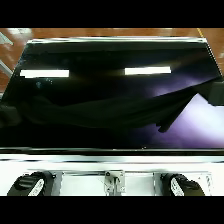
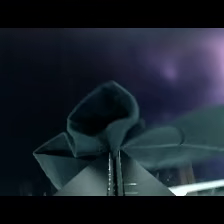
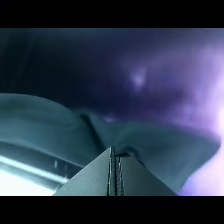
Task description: Fold the shirts.
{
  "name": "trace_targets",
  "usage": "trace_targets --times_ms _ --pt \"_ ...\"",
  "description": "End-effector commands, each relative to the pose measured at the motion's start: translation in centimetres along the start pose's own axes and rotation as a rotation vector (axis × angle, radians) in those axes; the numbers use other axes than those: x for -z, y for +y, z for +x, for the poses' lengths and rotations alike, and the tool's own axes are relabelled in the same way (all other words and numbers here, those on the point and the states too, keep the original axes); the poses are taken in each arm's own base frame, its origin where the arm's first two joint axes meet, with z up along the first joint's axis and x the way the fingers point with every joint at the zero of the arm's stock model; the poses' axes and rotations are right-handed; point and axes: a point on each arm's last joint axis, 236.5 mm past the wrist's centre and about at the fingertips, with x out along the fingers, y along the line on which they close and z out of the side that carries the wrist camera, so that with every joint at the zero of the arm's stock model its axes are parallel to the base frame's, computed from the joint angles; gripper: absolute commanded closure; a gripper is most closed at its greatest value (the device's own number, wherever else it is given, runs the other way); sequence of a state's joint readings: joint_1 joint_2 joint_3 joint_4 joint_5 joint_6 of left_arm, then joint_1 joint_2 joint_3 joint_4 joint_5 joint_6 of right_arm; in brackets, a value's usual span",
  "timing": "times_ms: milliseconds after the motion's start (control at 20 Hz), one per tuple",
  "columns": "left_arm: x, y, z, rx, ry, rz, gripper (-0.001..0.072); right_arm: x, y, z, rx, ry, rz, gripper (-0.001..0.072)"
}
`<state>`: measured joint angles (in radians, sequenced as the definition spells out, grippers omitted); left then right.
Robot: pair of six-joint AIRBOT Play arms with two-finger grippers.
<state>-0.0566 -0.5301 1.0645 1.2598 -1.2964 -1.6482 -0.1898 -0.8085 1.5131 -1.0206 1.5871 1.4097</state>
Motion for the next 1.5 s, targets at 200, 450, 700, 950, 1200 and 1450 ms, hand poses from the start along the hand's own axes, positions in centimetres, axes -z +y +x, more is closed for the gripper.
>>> trace_targets --times_ms 200,450,700,950,1200,1450 --pt "2.6 4.6 8.4 -0.059 -0.026 -0.215 0.0671 3.8 -6.8 12.4 -0.016 0.044 0.248 0.0648" --pt "1.9 4.7 13.4 -0.012 0.005 -0.334 0.0671 1.1 -11.8 21.5 -0.062 -0.072 0.46 0.0648" --pt "6.1 4.9 18.8 -0.025 0.202 -0.308 0.0671 6.0 -11.3 30.9 -0.135 0.107 0.584 0.0648" --pt "9.0 5.2 21.4 -0.044 0.311 -0.315 0.0671 9.3 -10.3 33.9 -0.14 0.211 0.556 0.0403" --pt "8.6 5.1 21.2 -0.035 0.303 -0.274 0.0671 9.3 -15.9 25.3 -0.081 0.324 0.353 0.0017" --pt "8.7 5.1 21.3 -0.035 0.304 -0.274 0.0671 20.6 -19.2 18.7 0.034 0.702 0.441 0.0015"
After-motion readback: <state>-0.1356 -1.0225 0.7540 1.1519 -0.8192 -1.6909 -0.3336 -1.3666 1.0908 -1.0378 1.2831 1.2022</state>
